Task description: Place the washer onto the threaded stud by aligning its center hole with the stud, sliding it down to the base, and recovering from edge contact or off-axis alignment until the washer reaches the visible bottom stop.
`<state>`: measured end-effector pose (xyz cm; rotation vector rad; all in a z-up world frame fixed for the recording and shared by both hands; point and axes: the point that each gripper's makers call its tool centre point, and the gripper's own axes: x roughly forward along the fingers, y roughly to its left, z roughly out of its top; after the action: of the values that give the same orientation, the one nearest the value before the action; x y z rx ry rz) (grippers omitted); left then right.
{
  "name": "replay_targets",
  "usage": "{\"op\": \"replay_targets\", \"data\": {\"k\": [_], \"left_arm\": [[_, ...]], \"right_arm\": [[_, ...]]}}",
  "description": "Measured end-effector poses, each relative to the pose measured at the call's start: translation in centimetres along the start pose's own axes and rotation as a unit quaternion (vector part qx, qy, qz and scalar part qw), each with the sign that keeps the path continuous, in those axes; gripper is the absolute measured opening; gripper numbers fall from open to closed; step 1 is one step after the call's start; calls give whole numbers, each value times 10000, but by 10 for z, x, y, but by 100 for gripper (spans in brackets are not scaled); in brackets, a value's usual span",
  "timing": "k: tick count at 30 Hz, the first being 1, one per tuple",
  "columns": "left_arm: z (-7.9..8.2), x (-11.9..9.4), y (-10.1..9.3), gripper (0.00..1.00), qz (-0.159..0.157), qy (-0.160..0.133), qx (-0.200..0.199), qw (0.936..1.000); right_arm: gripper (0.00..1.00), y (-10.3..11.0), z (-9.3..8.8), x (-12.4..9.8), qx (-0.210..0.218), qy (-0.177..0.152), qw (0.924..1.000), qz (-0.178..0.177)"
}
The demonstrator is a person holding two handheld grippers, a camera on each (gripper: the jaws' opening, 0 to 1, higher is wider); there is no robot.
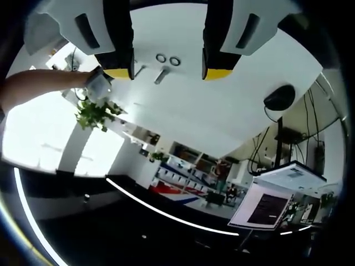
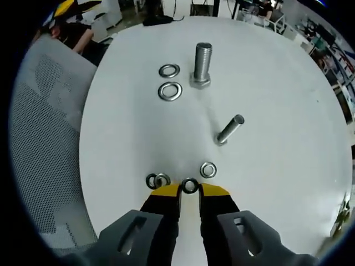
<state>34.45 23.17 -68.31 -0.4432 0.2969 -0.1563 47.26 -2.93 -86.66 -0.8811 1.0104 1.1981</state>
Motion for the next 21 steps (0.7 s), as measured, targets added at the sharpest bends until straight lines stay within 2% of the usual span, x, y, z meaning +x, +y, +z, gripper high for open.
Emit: {"op": "replay_targets", "data": {"k": [5,21], "left_arm": [[0,0,-1,47,4,-2,-1,10000],[0,0,-1,47,1,8,18,10000]], "right_arm": [[14,-2,-1,-6,-56,30,10000,-16],[14,-12,17,-28,-63,-236,9996,-168]]}}
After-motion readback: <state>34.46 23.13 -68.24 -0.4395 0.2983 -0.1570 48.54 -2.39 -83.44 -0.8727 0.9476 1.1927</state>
